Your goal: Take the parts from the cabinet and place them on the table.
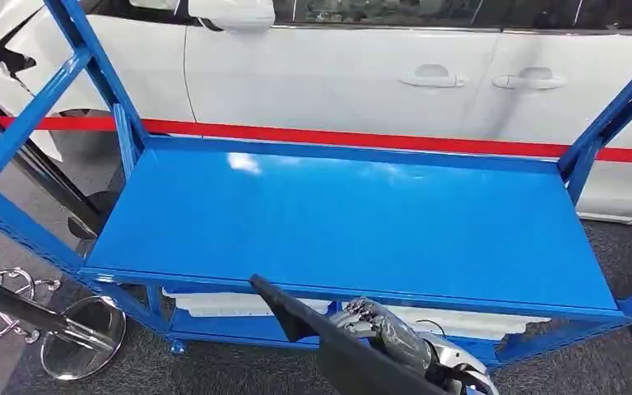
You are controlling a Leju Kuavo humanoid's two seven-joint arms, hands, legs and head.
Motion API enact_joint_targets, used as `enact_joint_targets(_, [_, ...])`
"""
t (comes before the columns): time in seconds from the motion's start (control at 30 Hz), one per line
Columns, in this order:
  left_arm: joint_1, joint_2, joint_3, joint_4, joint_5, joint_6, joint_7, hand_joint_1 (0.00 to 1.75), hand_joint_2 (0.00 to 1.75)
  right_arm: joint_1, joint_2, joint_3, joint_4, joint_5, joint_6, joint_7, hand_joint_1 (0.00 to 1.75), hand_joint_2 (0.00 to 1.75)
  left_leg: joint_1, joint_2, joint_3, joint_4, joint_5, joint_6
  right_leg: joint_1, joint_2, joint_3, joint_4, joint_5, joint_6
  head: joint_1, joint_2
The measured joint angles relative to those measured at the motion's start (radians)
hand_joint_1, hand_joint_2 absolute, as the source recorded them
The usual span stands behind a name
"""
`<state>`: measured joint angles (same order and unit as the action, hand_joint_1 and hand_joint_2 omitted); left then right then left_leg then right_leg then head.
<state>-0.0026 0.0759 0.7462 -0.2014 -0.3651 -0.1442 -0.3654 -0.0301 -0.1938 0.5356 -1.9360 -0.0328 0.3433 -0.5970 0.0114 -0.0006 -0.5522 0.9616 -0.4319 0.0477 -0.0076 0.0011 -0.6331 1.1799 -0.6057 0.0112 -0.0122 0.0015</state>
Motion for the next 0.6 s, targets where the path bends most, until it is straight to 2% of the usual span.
enact_joint_targets(0.03, [0.001, -0.001, 0.0, 0.0, -0.002, 0.003, 0.002, 0.0, 1.75, 0.009, -0.013, 0.009, 0.001, 0.011, -0.004, 0.001, 1.75, 1.75, -0.001, 0.0, -0.01, 0.003, 0.005, 0.0, -0.001, 0.0, -0.028, 0.079, -0.038, 0.003, 0.0, 0.0])
enact_joint_targets(0.07, [0.002, -0.002, 0.0, 0.0, -0.005, 0.006, 0.004, 0.0, 1.75, 0.015, -0.024, 0.016, 0.002, 0.021, -0.008, 0.004, 1.75, 1.75, -0.001, 0.001, -0.02, 0.006, 0.009, -0.001, -0.002, 0.0, -0.039, 0.122, -0.049, 0.006, 0.0, 0.0])
enact_joint_targets(0.1, [0.001, -0.002, 0.0, 0.0, -0.011, 0.008, 0.005, 0.0, 1.75, 0.021, -0.035, 0.024, 0.005, 0.032, -0.013, 0.013, 1.75, 1.75, -0.001, 0.001, -0.03, 0.011, 0.014, -0.003, -0.004, 0.0, -0.022, 0.113, -0.033, 0.008, 0.0, 0.0])
enact_joint_targets(0.13, [0.001, -0.003, 0.0, 0.0, -0.015, 0.008, 0.006, 0.0, 1.75, 0.024, -0.047, 0.033, 0.01, 0.042, -0.021, 0.029, 1.75, 1.75, 0.0, 0.001, -0.037, 0.015, 0.017, -0.005, -0.007, -0.001, 0.018, 0.056, 0.001, 0.01, 0.0, 0.0])
enact_joint_targets(0.2, [0.001, -0.004, 0.0, 0.0, -0.019, 0.007, 0.006, 0.0, 1.75, 0.025, -0.062, 0.045, 0.02, 0.051, -0.022, 0.039, 1.75, 1.75, 0.001, 0.0, -0.046, 0.017, 0.026, -0.013, -0.01, -0.001, 0.134, -0.124, 0.069, 0.009, 0.0, 0.0])
enact_joint_targets(0.23, [0.001, -0.004, 0.0, 0.0, -0.023, 0.007, 0.006, 0.0, 1.75, 0.023, -0.066, 0.05, 0.025, 0.051, -0.022, 0.039, 1.75, 1.75, -0.001, 0.0, -0.049, 0.018, 0.031, -0.02, -0.01, 0.0, 0.182, -0.205, 0.06, 0.005, 0.0, 0.0])
enact_joint_targets(0.27, [0.0, -0.004, 0.0, 0.0, -0.025, 0.007, 0.006, 0.0, 1.75, 0.025, -0.068, 0.056, 0.029, 0.05, -0.021, 0.038, 1.75, 1.75, -0.002, -0.001, -0.05, 0.017, 0.037, -0.027, -0.002, 0.003, 0.18, -0.207, 0.074, -0.002, -0.001, 0.0])
enact_joint_targets(0.33, [0.0, -0.004, 0.0, 0.0, -0.027, 0.008, 0.006, 0.0, 1.75, 0.024, -0.069, 0.068, 0.038, 0.05, -0.026, 0.035, 1.75, 1.75, -0.002, -0.002, -0.052, 0.017, 0.05, -0.041, 0.002, 0.004, 0.169, -0.204, 0.078, -0.011, -0.001, 0.0])
enact_joint_targets(0.37, [0.001, -0.004, 0.0, 0.0, -0.033, 0.008, 0.007, 0.0, 1.75, 0.026, -0.069, 0.074, 0.041, 0.052, -0.033, 0.035, 1.75, 1.75, -0.002, -0.003, -0.053, 0.014, 0.056, -0.047, 0.002, 0.003, 0.165, -0.205, 0.084, -0.019, 0.0, 0.0])
enact_joint_targets(0.4, [0.001, -0.003, 0.0, 0.0, -0.033, 0.01, 0.009, 0.0, 1.75, 0.026, -0.069, 0.079, 0.042, 0.053, -0.04, 0.035, 1.75, 1.75, 0.002, -0.003, -0.058, 0.019, 0.047, -0.051, -0.008, -0.002, 0.159, -0.212, 0.096, -0.031, 0.0, 0.0])
enact_joint_targets(0.43, [0.002, -0.004, 0.0, 0.0, -0.035, 0.011, 0.011, 0.0, 1.75, 0.026, -0.07, 0.082, 0.043, 0.053, -0.044, 0.034, 1.75, 1.75, 0.003, -0.002, -0.073, 0.046, 0.005, -0.056, -0.006, -0.004, 0.15, -0.211, 0.103, -0.04, -0.001, 0.0])
enact_joint_targets(0.47, [0.002, -0.004, 0.0, 0.0, -0.037, 0.012, 0.015, 0.0, 1.75, 0.027, -0.071, 0.085, 0.043, 0.052, -0.047, 0.031, 1.75, 1.75, 0.005, -0.002, -0.093, 0.103, -0.054, -0.061, -0.006, -0.005, 0.141, -0.21, 0.11, -0.047, 0.0, 0.0])
enact_joint_targets(0.53, [0.001, -0.003, 0.0, 0.0, -0.042, 0.018, 0.018, 0.0, 1.75, 0.031, -0.071, 0.087, 0.045, 0.051, -0.052, 0.023, 1.75, 1.75, 0.005, -0.002, -0.147, 0.271, -0.154, -0.07, -0.002, -0.007, 0.113, -0.204, 0.127, -0.049, 0.0, 0.0])
enact_joint_targets(0.57, [0.001, -0.003, 0.0, 0.0, -0.043, 0.019, 0.019, 0.0, 1.75, 0.033, -0.072, 0.087, 0.045, 0.051, -0.056, 0.019, 1.75, 1.75, 0.005, -0.002, -0.161, 0.333, -0.172, -0.071, 0.0, -0.008, 0.098, -0.199, 0.134, -0.049, -0.001, 0.0])
enact_joint_targets(0.6, [0.001, -0.003, 0.0, 0.0, -0.045, 0.022, 0.021, 0.0, 1.75, 0.035, -0.072, 0.087, 0.046, 0.05, -0.058, 0.017, 1.75, 1.75, 0.005, -0.002, -0.15, 0.35, -0.158, -0.07, 0.002, -0.008, 0.083, -0.194, 0.141, -0.049, -0.001, 0.0])
